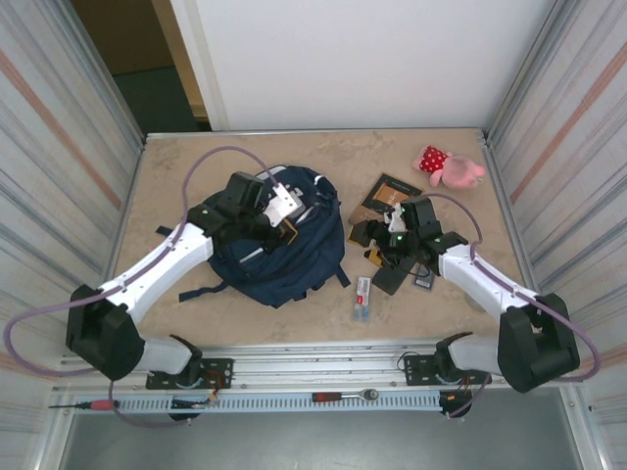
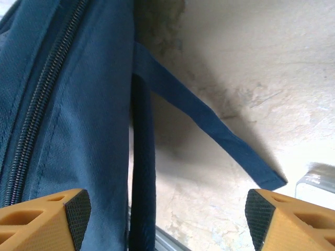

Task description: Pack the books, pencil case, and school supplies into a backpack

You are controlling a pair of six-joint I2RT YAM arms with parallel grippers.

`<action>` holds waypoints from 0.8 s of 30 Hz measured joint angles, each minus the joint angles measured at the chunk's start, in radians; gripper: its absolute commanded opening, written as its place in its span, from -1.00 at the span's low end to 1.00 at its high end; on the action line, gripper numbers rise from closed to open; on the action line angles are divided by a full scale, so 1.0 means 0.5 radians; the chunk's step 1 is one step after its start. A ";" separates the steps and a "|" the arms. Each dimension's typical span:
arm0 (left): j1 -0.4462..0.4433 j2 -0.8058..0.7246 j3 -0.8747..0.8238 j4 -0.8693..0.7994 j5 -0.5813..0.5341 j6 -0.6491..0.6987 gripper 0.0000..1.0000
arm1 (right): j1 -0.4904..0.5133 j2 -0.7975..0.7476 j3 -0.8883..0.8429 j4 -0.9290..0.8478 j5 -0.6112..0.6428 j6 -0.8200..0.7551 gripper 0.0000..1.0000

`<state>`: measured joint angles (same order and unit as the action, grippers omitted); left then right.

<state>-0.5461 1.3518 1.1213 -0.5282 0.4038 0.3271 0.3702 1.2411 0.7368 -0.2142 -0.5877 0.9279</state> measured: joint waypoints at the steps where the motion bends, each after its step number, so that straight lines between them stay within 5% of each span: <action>1: 0.020 -0.025 0.000 -0.020 0.052 0.015 -1.00 | 0.004 -0.031 0.000 -0.014 0.024 -0.026 0.59; 10: 0.090 -0.145 0.014 -0.329 0.510 0.325 -1.00 | -0.262 -0.225 -0.031 0.128 0.006 -0.781 0.52; 17: 0.346 -0.269 0.063 -0.532 0.804 0.616 -1.00 | -0.378 0.079 -0.031 0.324 -0.365 -1.640 0.30; 24: 0.519 -0.365 0.066 -0.581 0.974 0.826 -1.00 | -0.251 0.357 -0.008 0.403 -0.551 -2.113 0.25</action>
<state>-0.2867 1.1694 1.1542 -0.8185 0.8906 0.7399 0.2447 1.4197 0.7330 -0.0128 -0.8631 -0.1284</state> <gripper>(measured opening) 0.077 0.632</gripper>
